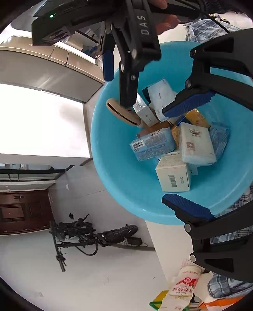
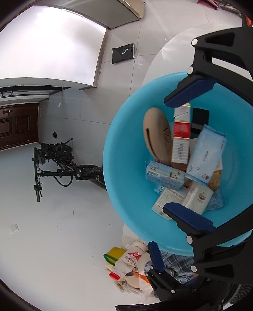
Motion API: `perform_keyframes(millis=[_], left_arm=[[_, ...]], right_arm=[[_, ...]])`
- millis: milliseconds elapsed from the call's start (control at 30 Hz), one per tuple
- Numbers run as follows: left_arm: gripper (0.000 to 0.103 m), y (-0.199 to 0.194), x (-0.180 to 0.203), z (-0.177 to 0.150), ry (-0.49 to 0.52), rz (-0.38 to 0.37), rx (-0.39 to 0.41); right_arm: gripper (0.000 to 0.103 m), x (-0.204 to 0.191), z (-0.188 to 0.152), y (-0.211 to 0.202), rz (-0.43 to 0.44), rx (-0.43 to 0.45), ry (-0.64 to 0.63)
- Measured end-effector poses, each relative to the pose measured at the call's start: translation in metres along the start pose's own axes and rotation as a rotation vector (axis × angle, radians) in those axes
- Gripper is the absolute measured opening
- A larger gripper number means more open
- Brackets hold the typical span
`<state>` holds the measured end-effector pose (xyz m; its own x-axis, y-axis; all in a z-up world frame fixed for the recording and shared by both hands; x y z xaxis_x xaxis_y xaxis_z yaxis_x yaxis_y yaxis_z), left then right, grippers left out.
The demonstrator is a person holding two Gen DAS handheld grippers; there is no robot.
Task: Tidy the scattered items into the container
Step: 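Open the right gripper over the basin to drop the tan coaster, then withdraw both grippers from the basin back over the shirt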
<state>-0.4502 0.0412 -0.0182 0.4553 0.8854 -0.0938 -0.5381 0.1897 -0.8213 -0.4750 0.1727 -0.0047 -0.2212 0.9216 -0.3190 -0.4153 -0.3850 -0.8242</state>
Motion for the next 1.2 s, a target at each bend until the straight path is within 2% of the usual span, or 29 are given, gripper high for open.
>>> perform_keyframes(millis=[300, 500, 633, 767, 867, 1100, 1200], left_arm=[[0.083, -0.043, 0.007, -0.021, -0.018, 0.016, 0.037], [0.083, -0.076, 0.007, -0.044, -0.048, 0.03, 0.068], [0.083, -0.094, 0.014, -0.059, -0.037, 0.036, 0.065], [0.083, -0.114, 0.028, -0.079, -0.013, 0.033, 0.068], [0.083, -0.128, 0.036, -0.093, 0.003, 0.023, 0.066], [0.084, -0.159, 0.043, -0.129, -0.024, 0.028, 0.084], [0.087, -0.167, 0.047, -0.146, -0.026, 0.031, 0.084]], right_arm=[[0.098, -0.009, -0.046, -0.041, 0.011, 0.023, -0.04], [0.098, -0.013, -0.072, -0.072, -0.002, 0.117, -0.067], [0.098, -0.019, -0.097, -0.089, 0.024, 0.107, -0.081], [0.098, -0.028, -0.122, -0.107, 0.036, 0.111, -0.117], [0.098, -0.03, -0.136, -0.125, 0.022, 0.148, -0.124], [0.098, -0.03, -0.174, -0.159, 0.032, 0.165, -0.127], [0.098, -0.029, -0.191, -0.17, 0.033, 0.174, -0.131]])
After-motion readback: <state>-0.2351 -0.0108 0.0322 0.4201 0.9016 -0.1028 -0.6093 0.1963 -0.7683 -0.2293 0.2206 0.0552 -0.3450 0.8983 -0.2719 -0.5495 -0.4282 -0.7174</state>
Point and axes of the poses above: each gripper's, at about its wrist camera, not at the fingertips, and y roughly the way its jaws point, x to its right, z to its top, the point moved 8 cm from there along y, roughly the way its jaws point, and after that the axes turned 13 degrees about y, right-handed, at the moved point
